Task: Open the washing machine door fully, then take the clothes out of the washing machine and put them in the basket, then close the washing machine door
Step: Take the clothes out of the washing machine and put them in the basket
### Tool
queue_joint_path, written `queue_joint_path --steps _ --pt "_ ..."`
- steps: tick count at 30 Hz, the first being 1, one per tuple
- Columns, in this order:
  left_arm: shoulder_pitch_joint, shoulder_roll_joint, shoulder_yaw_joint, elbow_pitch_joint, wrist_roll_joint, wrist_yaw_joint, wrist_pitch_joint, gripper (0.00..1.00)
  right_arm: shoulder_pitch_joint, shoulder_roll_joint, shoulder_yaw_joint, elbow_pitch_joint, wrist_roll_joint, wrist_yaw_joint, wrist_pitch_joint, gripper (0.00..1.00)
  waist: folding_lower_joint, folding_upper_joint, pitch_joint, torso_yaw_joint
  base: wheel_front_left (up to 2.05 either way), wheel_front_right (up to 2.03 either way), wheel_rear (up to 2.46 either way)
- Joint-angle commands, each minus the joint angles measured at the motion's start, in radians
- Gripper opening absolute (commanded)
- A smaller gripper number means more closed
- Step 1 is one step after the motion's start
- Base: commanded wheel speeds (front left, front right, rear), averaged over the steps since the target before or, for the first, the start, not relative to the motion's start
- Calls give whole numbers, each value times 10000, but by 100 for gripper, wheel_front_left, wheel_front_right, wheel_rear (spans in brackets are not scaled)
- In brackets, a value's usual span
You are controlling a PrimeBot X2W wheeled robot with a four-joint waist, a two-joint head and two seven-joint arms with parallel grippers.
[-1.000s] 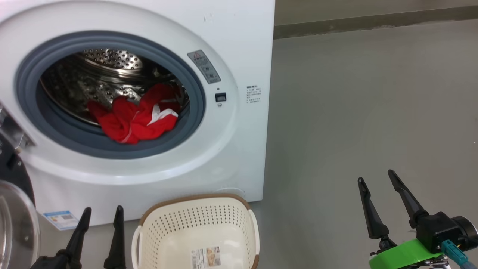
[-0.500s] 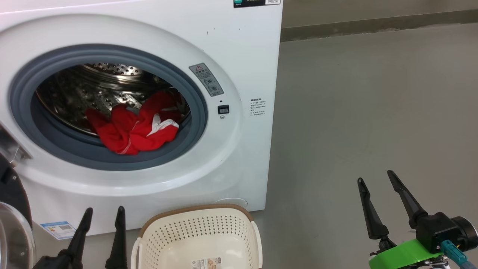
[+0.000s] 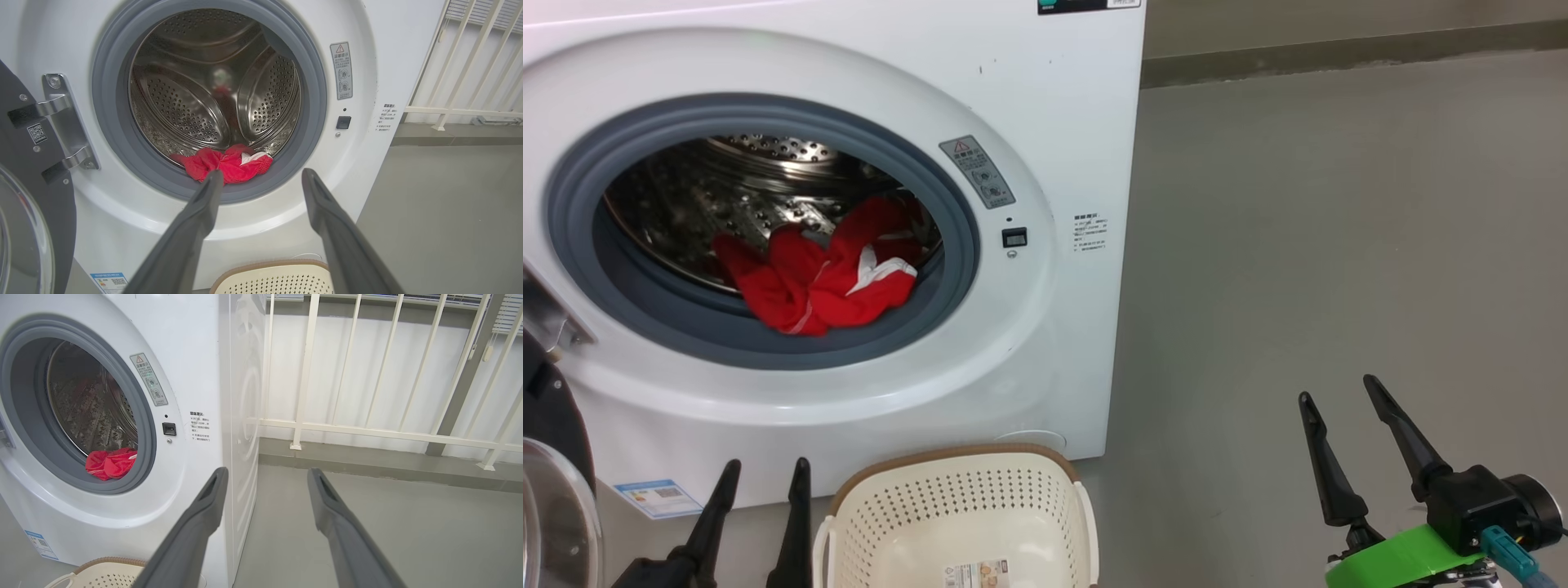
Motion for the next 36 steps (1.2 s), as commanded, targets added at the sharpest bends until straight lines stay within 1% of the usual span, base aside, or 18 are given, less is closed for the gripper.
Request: queue_joint_path --steps 1,6,12,18,24,25,27,30,33,36 --pt "-418 170 308 -195 122 60 -25 100 -231 -120 256 -244 9 46 -65 100 0 0 44 33 0 0 0" --pt "-769 52 257 -50 230 313 -81 100 -300 -121 248 -284 79 46 -65 100 0 0 210 136 0 0 0" --pt "-1433 -16 164 330 301 447 -144 100 -468 -110 286 -371 156 46 -65 100 0 0 585 362 0 0 0" --pt "-2357 39 15 713 464 499 -188 100 -853 -106 499 -473 191 46 -65 100 0 0 1334 468 0 0 0" --pt "-3382 141 165 1059 485 682 -265 100 -1399 -125 693 -549 170 46 -65 100 0 0 2258 427 0 0 0" --pt "-3554 150 166 1117 481 691 -262 100 -1493 -129 715 -557 167 46 -65 100 0 0 2414 423 0 0 0" --pt "-3904 204 98 1244 412 540 -179 100 -1668 -129 764 -578 162 46 -65 100 0 0 2703 411 0 0 0" --pt "-4497 314 95 1457 357 451 -86 100 -1898 -135 822 -599 144 46 -65 100 0 0 3103 390 0 0 0" --pt "-4882 348 73 1613 353 441 -36 100 -2010 -129 840 -627 116 46 -65 100 0 0 3335 378 0 0 0" --pt "-5471 413 122 1893 347 526 67 100 -2192 -125 882 -622 122 46 -65 100 0 0 3655 343 0 0 0"
